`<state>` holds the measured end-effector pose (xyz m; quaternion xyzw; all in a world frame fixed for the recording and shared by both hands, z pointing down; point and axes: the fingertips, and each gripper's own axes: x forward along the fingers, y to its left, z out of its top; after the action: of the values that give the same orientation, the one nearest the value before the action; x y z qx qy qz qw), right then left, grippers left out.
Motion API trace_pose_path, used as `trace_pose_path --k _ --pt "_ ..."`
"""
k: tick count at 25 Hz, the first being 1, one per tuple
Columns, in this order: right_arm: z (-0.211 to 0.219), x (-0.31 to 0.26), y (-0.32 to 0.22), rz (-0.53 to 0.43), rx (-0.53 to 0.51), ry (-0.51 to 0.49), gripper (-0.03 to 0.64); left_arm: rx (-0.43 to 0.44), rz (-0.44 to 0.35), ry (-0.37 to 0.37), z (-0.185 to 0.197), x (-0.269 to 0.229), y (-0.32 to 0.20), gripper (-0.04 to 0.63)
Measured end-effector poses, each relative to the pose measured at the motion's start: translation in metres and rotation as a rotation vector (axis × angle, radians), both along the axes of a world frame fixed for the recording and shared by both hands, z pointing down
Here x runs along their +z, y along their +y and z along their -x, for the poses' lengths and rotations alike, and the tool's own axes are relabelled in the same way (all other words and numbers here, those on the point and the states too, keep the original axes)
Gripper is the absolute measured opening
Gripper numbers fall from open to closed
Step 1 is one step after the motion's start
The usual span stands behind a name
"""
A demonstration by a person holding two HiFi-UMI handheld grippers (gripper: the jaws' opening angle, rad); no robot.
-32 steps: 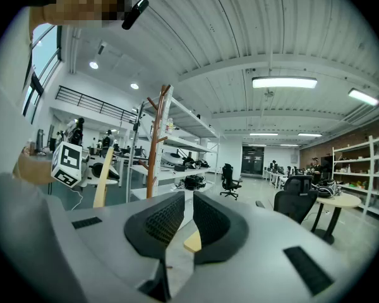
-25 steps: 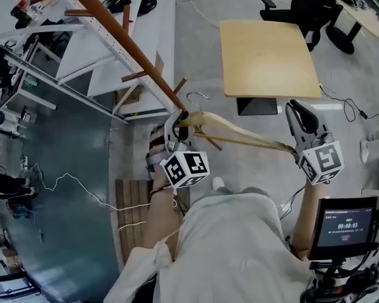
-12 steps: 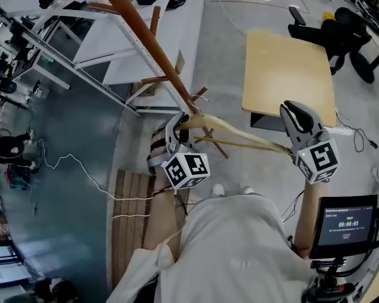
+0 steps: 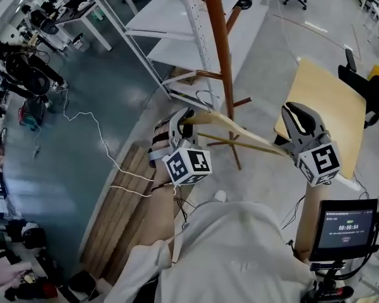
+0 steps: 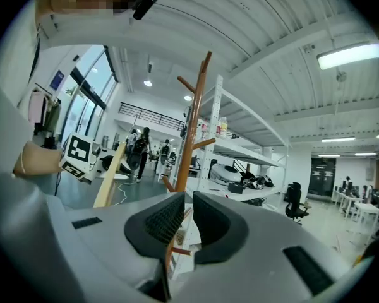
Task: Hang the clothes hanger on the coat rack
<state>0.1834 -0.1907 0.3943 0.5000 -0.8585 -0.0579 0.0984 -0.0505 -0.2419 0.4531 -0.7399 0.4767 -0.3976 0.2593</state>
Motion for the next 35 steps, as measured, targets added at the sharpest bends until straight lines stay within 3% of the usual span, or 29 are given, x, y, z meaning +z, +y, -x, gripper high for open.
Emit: trace_pose_path --k 6,14,27,35 --pt "0.052 -0.023 -0.043 -0.046 -0.152 0.005 0.048 -0.097 -0.040 -0.032 0.045 -0.033 -0.022 0.049" --pt "0.106 -0.085 -0.060 -0.105 -0.238 0.008 0.048 -0.135 -0.113 -0.038 0.095 -0.111 -0.032 0.049" --pt "0.137 -0.188 -0.084 -0.213 -0.286 0.021 0.049 -0.083 -0.231 -0.094 0.108 -0.240 -0.069 0.049" --pt "0.141 -0.217 -0.093 -0.240 -0.257 0.037 0.048 -0.020 -0.244 -0.109 0.100 -0.277 -0.095 0.051"
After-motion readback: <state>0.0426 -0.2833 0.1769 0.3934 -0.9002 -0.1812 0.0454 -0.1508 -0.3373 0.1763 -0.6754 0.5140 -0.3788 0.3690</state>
